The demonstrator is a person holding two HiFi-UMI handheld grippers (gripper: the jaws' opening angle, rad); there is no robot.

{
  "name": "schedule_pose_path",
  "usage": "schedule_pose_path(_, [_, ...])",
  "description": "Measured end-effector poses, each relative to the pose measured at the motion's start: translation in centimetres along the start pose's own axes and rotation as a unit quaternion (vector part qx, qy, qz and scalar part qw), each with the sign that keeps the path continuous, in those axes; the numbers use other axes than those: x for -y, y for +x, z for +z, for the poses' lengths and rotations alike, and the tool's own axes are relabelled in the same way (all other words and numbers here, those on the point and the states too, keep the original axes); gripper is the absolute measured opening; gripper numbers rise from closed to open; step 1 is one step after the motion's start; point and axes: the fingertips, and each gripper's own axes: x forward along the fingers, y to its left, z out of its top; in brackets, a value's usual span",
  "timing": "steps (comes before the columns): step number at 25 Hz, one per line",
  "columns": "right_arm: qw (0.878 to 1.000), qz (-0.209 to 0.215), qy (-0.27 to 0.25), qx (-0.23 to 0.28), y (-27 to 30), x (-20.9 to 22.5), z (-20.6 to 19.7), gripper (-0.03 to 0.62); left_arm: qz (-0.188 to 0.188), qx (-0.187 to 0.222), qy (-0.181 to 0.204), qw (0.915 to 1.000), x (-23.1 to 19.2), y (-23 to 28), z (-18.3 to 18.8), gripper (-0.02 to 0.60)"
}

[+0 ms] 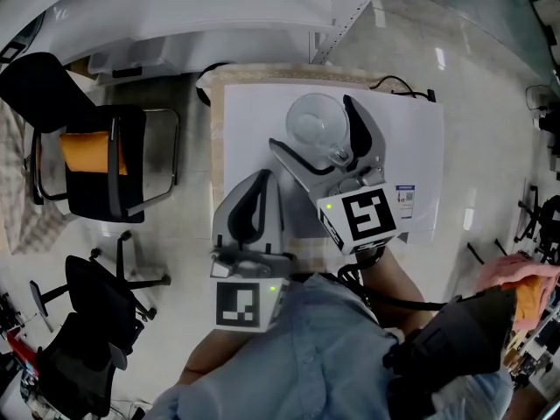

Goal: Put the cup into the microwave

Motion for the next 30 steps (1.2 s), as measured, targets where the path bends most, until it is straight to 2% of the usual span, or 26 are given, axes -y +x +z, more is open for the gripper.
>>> schedule_pose_path(22, [1.000,0.006,-0.010,-0.016,1.2,-0.1,-0.1,0.491,0.009,0.004,-0.004,0.9999,-0.8,-0.4,0.2,0.008])
schedule_pose_path(30, [1.000,0.001,-0.020,-0.014,1.0,-0.3,-0.1,0.437,0.010,0.005,-0.004,0.9999,-0.8,-0.6,0.1,0.008])
